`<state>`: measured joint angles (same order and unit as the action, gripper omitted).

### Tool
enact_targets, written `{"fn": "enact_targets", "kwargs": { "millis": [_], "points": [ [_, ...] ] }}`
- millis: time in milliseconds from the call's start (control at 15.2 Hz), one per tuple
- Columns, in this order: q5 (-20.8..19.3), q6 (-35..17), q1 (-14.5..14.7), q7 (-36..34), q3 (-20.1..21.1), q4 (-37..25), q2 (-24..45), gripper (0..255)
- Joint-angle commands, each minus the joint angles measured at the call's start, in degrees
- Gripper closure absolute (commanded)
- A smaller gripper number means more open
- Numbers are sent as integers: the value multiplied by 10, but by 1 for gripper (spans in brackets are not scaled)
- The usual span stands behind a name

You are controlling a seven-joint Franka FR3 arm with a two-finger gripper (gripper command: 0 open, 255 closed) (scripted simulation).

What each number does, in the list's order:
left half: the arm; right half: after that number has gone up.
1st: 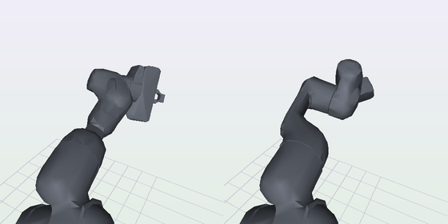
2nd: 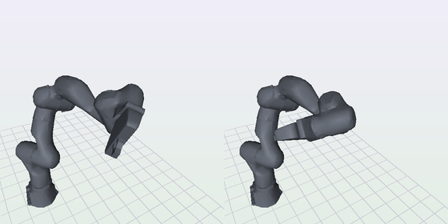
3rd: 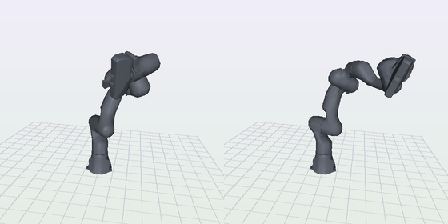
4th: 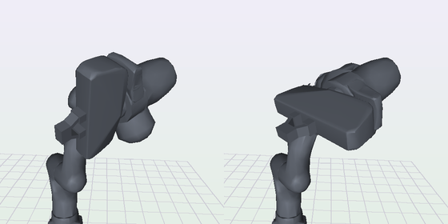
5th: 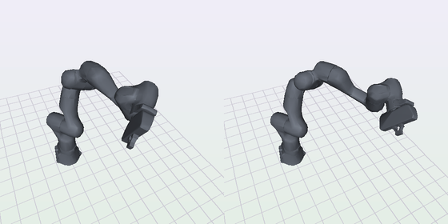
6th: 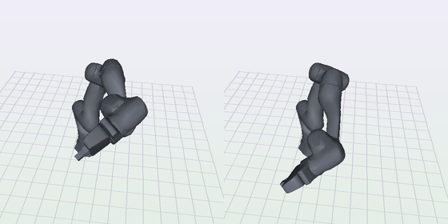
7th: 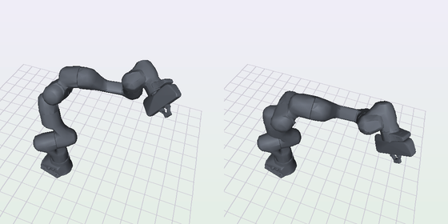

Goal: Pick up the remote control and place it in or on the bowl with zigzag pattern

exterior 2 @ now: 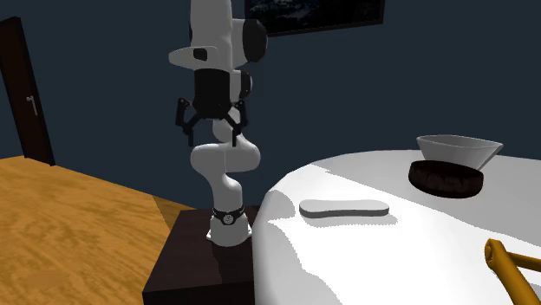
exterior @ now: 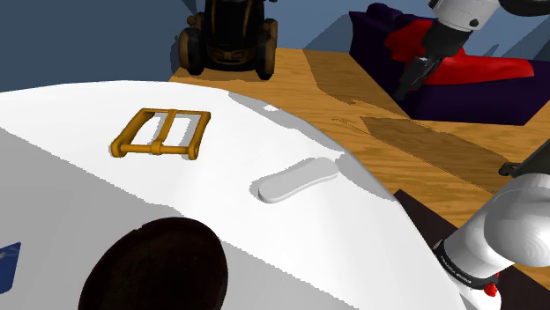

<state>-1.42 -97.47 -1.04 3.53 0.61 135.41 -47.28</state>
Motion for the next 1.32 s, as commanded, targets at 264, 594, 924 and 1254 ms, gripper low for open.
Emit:
{"fn": "enact_targets", "kwargs": {
  "millis": [264, 594, 924, 1254],
  "points": [
    [8, -33, 45, 61, 11, -20, 64, 0],
    [17, -66, 99, 138, 30, -45, 137, 0],
    [26, -90, 148, 213, 52, -67, 199, 0],
    [32, -109, 195, 287, 78, -83, 251, 0]
  ]
}}
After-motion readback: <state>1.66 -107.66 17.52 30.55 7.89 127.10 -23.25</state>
